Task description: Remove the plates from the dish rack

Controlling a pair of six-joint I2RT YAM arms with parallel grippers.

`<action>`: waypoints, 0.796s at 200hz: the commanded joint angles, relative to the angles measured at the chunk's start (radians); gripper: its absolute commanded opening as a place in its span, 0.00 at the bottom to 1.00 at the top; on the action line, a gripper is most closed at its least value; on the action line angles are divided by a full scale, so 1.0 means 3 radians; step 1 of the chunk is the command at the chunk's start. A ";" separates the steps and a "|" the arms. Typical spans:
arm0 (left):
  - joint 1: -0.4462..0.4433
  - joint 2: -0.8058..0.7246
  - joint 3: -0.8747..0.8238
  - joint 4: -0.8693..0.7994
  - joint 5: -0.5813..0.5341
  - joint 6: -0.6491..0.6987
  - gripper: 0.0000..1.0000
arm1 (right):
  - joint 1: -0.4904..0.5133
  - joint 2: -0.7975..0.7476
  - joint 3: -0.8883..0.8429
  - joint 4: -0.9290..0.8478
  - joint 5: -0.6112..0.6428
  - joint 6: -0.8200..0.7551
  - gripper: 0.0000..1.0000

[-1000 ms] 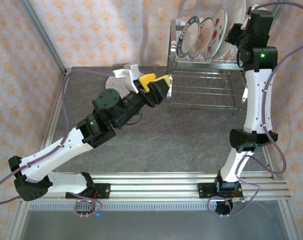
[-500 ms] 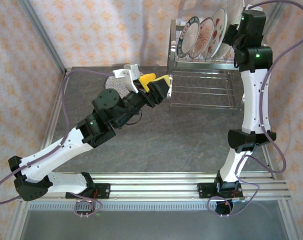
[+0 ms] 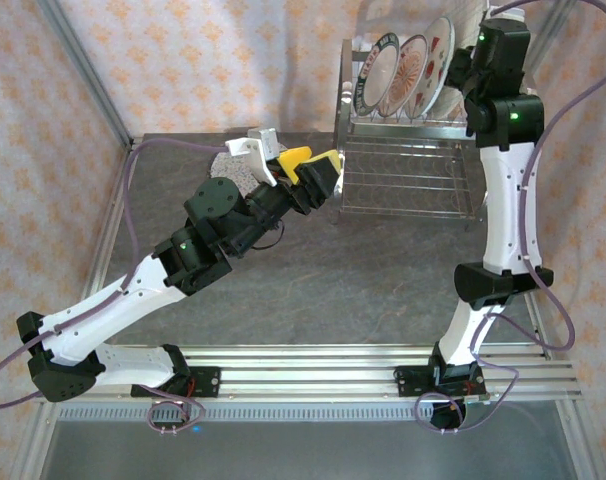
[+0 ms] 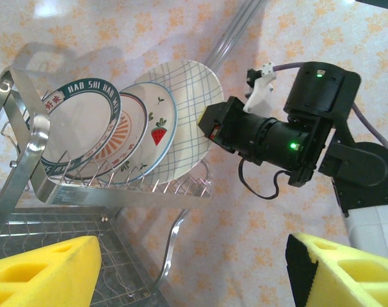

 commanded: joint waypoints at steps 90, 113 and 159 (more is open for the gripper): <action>-0.0021 0.0301 0.0294 0.0332 0.0328 -0.0430 0.77 | 0.0001 -0.0547 0.0157 0.0266 0.0441 -0.0047 0.00; -0.0024 0.0459 0.0415 0.0300 0.0448 -0.0699 0.77 | 0.0000 -0.0710 0.0096 0.0205 0.0458 0.0050 0.00; -0.0027 0.1164 0.1032 0.0171 0.0925 -0.1724 0.78 | -0.0002 -0.1162 -0.0228 -0.0001 0.0446 0.0395 0.00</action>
